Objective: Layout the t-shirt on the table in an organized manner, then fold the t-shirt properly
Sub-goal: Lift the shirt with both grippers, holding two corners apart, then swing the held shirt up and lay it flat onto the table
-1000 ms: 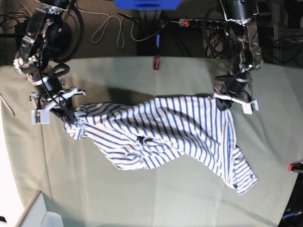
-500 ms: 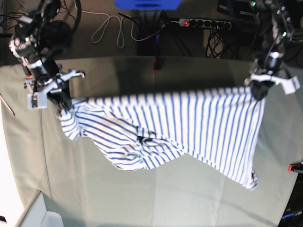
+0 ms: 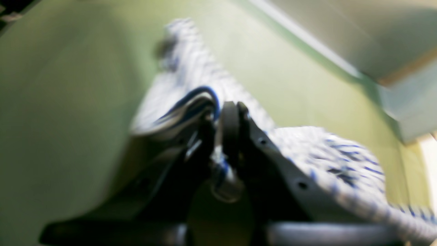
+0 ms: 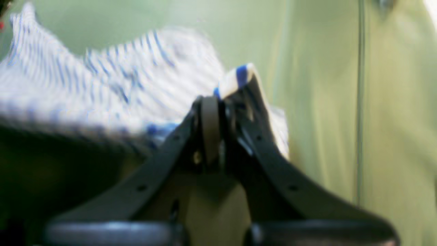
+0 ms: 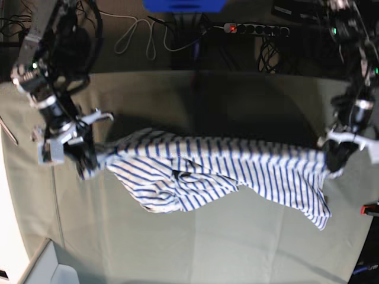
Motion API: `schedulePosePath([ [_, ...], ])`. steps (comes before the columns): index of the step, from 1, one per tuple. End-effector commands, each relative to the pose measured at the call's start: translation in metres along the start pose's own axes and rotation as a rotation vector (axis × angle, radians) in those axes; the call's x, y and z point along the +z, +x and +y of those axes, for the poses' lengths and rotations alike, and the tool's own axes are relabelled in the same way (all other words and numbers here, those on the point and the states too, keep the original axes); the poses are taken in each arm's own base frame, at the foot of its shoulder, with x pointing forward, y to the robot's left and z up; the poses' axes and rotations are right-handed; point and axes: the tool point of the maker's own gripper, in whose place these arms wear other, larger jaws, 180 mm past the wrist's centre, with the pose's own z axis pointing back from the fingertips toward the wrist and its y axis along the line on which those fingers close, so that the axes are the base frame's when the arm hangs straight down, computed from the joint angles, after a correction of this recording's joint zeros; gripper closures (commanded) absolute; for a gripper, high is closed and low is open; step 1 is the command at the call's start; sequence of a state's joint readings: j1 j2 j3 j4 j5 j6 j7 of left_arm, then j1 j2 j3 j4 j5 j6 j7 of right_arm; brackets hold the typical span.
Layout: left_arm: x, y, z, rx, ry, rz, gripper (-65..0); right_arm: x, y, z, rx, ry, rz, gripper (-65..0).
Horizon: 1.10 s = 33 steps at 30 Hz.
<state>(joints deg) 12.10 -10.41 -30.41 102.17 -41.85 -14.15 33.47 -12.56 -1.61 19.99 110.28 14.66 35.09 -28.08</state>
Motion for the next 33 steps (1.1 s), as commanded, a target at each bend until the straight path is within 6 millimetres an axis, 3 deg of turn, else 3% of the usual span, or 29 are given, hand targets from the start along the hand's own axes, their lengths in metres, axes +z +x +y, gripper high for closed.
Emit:
schedulePosePath([
  [1,-0.010,0.023,-0.012,-0.028,-0.048,-0.051,-0.2,-0.004,0.024,0.004,0.019,0.017,-0.075,0.0],
  [4,-0.040,0.058,-0.044,-0.069,-0.135,-0.070,-0.2,-0.023,0.064,0.006,0.076,0.051,-0.161,0.0],
  [7,-0.077,0.099,-0.069,-0.135,-0.166,-0.107,-0.2,-0.058,0.106,0.005,0.114,0.097,-0.235,0.0],
  [9,-0.097,0.131,-0.085,-0.208,-0.154,-0.142,-0.2,-0.082,0.133,-0.008,0.137,0.093,-0.262,0.0],
  [15,-0.134,0.213,-0.155,-0.316,-0.229,-0.245,-0.2,-0.119,0.227,-0.049,0.227,0.005,-0.345,0.0],
  [18,-0.160,0.254,-0.181,-0.305,-0.252,-0.274,-0.2,-0.139,0.285,-0.059,0.209,0.009,-0.396,0.0],
  [20,-0.153,0.285,-0.215,-0.337,-0.298,-0.337,-0.2,-0.128,0.325,-0.076,0.233,-0.027,-0.453,0.0],
  [23,-0.137,0.323,-0.242,-0.375,-0.326,-0.404,-0.2,-0.102,0.374,-0.089,0.277,-0.074,-0.541,0.0],
  [25,-0.139,0.341,-0.247,-0.361,-0.331,-0.427,-0.2,-0.097,0.397,-0.100,0.279,-0.090,-0.562,0.0],
  [28,-0.143,0.362,-0.249,-0.326,-0.338,-0.473,-0.2,-0.092,0.432,-0.096,0.260,-0.071,-0.623,0.0],
  [31,-0.124,0.376,-0.260,-0.341,-0.355,-0.526,-0.2,-0.061,0.449,-0.101,0.325,-0.126,-0.682,0.0],
  [33,-0.115,0.378,-0.257,-0.367,-0.344,-0.532,-0.2,-0.055,0.434,-0.105,0.370,-0.178,-0.635,0.0],
])
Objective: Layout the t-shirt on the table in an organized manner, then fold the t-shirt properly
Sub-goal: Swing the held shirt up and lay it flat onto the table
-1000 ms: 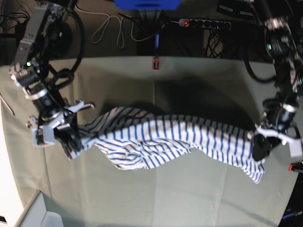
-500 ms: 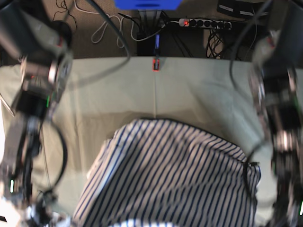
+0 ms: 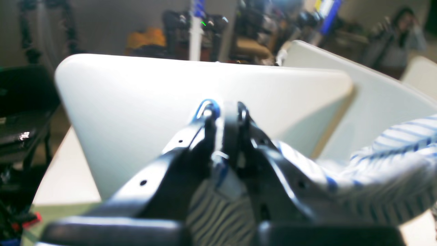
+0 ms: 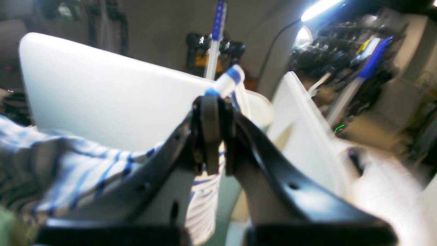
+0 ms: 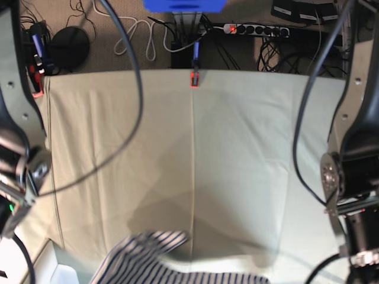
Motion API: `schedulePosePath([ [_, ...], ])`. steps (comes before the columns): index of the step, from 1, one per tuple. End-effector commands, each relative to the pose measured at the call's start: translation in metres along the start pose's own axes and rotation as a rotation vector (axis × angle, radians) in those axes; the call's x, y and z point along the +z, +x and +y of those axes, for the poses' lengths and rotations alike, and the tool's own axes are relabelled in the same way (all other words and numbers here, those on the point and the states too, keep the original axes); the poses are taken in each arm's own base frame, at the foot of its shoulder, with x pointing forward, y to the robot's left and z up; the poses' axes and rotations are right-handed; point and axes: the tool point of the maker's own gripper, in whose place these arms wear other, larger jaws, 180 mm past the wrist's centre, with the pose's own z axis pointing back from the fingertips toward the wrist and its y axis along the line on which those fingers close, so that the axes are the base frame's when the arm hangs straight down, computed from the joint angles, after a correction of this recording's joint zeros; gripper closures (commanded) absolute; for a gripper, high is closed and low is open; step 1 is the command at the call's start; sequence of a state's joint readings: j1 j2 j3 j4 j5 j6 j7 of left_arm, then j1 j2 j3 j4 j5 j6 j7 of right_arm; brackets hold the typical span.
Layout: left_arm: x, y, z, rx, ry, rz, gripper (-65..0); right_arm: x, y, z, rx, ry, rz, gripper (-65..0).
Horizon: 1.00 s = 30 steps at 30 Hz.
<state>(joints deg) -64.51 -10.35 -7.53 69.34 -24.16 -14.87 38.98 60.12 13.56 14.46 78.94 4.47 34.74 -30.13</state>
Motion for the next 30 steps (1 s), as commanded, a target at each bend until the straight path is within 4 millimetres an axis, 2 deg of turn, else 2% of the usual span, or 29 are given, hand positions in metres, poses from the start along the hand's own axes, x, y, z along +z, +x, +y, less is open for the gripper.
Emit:
schedulePosePath([
  [1,0.010,0.043,0.009,-0.021,0.020,-0.115,-0.2,0.010,0.014,-0.018,0.026,-0.044,-0.034,0.0],
  [2,0.011,0.037,0.014,-0.013,0.026,-0.108,-0.2,0.016,0.000,-0.019,0.018,-0.053,-0.013,0.0],
  [4,0.016,0.018,0.021,0.001,0.039,-0.086,-0.2,0.026,-0.031,-0.003,-0.016,-0.043,0.027,0.0],
  [6,0.027,0.006,0.024,0.005,0.049,-0.078,-0.2,0.043,-0.060,-0.004,-0.038,-0.064,0.073,0.0],
  [8,0.040,-0.007,0.028,0.005,0.063,-0.063,-0.2,0.074,-0.092,-0.003,-0.041,-0.097,0.128,0.0],
  [10,0.056,-0.024,0.041,0.015,0.099,-0.036,-0.2,0.098,-0.119,0.011,-0.064,-0.103,0.175,0.0],
  [12,0.064,-0.042,0.049,0.033,0.118,-0.005,-0.2,0.123,-0.149,0.015,-0.084,-0.121,0.238,0.0],
  [15,0.070,-0.070,0.058,0.057,0.139,0.053,-0.2,0.151,-0.183,0.038,-0.155,-0.108,0.286,0.0],
  [17,0.086,-0.087,0.064,0.062,0.166,0.070,-0.2,0.182,-0.203,0.046,-0.183,-0.112,0.322,0.0],
  [19,0.109,-0.105,0.075,0.070,0.207,0.086,-0.2,0.212,-0.220,0.062,-0.215,-0.099,0.362,0.0],
  [21,0.133,-0.136,0.090,0.085,0.255,0.142,-0.2,0.237,-0.235,0.077,-0.263,-0.084,0.391,0.0],
  [23,0.157,-0.167,0.107,0.111,0.309,0.206,-0.2,0.253,-0.244,0.091,-0.309,-0.074,0.400,0.0],
  [26,0.204,-0.217,0.115,0.133,0.368,0.313,-0.2,0.288,-0.259,0.104,-0.354,-0.073,0.447,0.0],
  [30,0.259,-0.268,0.118,0.212,0.411,0.422,-0.2,0.322,-0.275,0.115,-0.378,-0.069,0.501,0.0],
])
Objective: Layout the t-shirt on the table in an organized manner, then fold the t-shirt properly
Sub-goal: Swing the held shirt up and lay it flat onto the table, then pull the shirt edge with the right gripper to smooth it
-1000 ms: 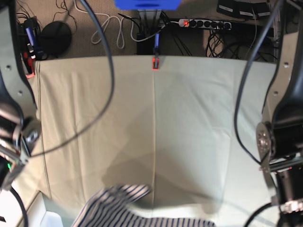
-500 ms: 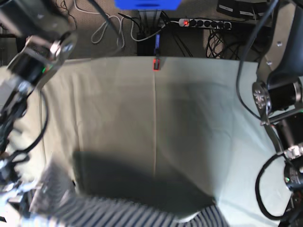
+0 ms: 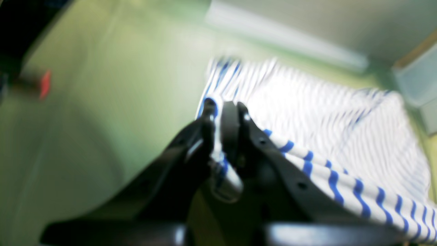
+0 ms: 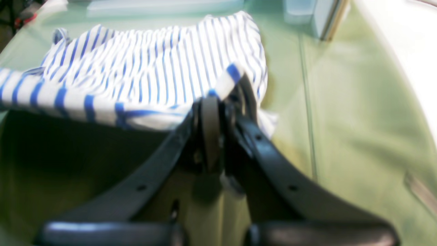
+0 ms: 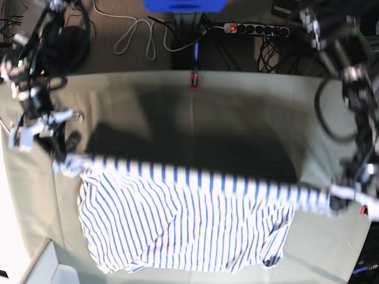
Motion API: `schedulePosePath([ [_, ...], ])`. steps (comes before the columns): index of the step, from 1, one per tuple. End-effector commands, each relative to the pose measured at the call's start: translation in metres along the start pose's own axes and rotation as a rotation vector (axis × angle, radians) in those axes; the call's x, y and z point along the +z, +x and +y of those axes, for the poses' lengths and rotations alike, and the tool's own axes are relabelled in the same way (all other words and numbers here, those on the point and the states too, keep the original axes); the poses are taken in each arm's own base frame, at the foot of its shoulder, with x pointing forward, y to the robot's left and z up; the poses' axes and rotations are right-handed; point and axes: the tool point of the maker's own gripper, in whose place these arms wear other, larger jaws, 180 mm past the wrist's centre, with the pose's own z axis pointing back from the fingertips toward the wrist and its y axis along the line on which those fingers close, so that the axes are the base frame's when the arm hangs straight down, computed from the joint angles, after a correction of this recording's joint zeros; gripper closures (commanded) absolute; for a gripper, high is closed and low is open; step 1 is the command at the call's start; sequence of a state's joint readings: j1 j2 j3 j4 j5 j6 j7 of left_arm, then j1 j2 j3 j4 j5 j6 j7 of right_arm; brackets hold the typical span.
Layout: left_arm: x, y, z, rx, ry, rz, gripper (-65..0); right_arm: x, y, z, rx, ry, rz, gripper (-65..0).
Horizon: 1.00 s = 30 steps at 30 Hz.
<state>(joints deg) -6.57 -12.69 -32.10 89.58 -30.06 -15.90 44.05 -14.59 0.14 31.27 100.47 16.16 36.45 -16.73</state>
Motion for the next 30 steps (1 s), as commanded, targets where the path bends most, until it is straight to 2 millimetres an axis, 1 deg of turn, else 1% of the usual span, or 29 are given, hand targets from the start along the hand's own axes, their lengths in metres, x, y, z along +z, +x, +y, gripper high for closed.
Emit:
schedulePosePath([
  [1,0.007,0.030,0.012,-0.006,0.033,-0.099,-0.2,0.002,0.014,-0.007,0.006,-0.027,-0.058,0.0],
  [4,0.019,0.007,0.031,0.043,0.065,-0.063,-0.2,0.011,0.000,-0.006,-0.006,-0.031,-0.023,0.0],
  [6,0.025,0.003,0.040,0.050,0.084,-0.057,-0.2,0.017,-0.009,-0.006,-0.008,-0.032,0.002,0.0],
  [8,0.033,-0.007,0.049,0.052,0.107,-0.038,-0.2,0.023,-0.017,-0.006,-0.010,-0.034,0.026,0.0],
  [10,0.039,-0.009,0.059,0.058,0.132,-0.038,-0.2,0.027,-0.023,-0.005,-0.013,-0.035,0.043,0.0],
  [12,0.043,-0.009,0.064,0.060,0.147,-0.040,-0.2,0.031,-0.032,0.000,-0.017,-0.020,0.070,0.0],
  [16,0.054,-0.021,0.081,0.087,0.190,0.017,-0.2,0.038,-0.050,0.016,-0.024,0.020,0.123,0.0],
  [20,0.062,-0.040,0.097,0.122,0.231,0.099,-0.2,0.043,-0.064,0.024,-0.037,0.042,0.161,0.0],
  [23,0.067,-0.058,0.103,0.139,0.247,0.155,-0.2,0.045,-0.077,0.022,-0.059,0.036,0.192,0.0],
  [27,0.076,-0.075,0.108,0.131,0.263,0.183,-0.2,0.051,-0.099,0.016,-0.085,0.020,0.248,0.0],
  [29,0.079,-0.083,0.113,0.136,0.274,0.187,-0.2,0.055,-0.105,0.017,-0.087,0.025,0.266,0.0],
  [30,0.081,-0.086,0.114,0.138,0.279,0.191,-0.2,0.056,-0.105,0.017,-0.080,0.031,0.268,0.0],
])
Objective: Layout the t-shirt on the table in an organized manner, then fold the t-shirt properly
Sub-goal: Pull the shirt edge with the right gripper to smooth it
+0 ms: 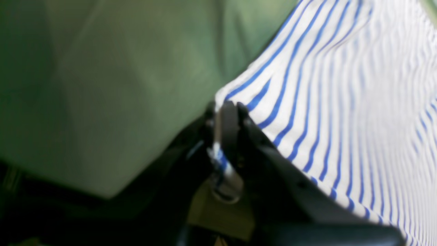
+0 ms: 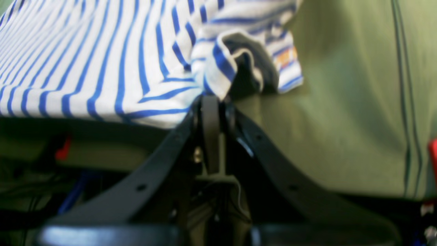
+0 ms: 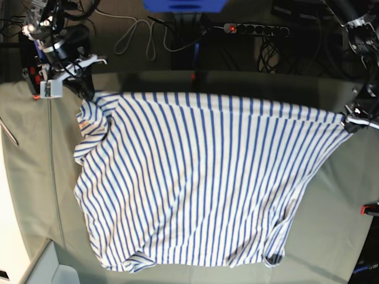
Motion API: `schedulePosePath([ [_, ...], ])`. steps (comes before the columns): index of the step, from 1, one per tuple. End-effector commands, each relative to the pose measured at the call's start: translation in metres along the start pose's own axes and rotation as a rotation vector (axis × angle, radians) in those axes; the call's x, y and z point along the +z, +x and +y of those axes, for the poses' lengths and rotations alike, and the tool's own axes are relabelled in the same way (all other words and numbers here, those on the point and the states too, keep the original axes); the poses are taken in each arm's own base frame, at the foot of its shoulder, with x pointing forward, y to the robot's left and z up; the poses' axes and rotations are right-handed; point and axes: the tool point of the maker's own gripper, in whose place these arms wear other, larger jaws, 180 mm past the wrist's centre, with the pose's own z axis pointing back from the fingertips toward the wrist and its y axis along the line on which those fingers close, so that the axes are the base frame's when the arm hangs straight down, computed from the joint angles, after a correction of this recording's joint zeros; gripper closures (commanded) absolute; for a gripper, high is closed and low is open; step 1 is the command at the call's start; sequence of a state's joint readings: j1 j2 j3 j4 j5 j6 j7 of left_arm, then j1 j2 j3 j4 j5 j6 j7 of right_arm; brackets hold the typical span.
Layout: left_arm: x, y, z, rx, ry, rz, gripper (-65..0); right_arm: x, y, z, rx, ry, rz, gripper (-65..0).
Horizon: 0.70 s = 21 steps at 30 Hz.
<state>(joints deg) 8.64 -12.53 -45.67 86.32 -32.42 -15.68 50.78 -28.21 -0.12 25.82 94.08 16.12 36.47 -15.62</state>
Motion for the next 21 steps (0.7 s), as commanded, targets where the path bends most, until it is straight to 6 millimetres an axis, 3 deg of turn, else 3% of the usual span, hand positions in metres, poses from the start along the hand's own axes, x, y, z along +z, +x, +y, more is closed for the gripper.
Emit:
schedulePosePath([
  [1,0.007,0.025,0.009,-0.023,0.030,-0.079,-0.2,0.005,0.009,-0.006,0.024,0.000,-0.033,0.0],
  [2,0.009,0.023,0.013,-0.024,0.039,-0.075,-0.2,0.006,0.007,0.002,0.036,0.044,-0.027,0.0],
  [13,0.021,0.006,0.037,0.000,0.090,-0.048,-0.2,0.014,-0.012,0.000,0.027,0.039,0.027,0.0],
  [21,0.022,-0.009,0.039,0.016,0.093,-0.024,-0.2,0.019,-0.022,-0.006,0.006,0.023,0.044,-22.7],
])
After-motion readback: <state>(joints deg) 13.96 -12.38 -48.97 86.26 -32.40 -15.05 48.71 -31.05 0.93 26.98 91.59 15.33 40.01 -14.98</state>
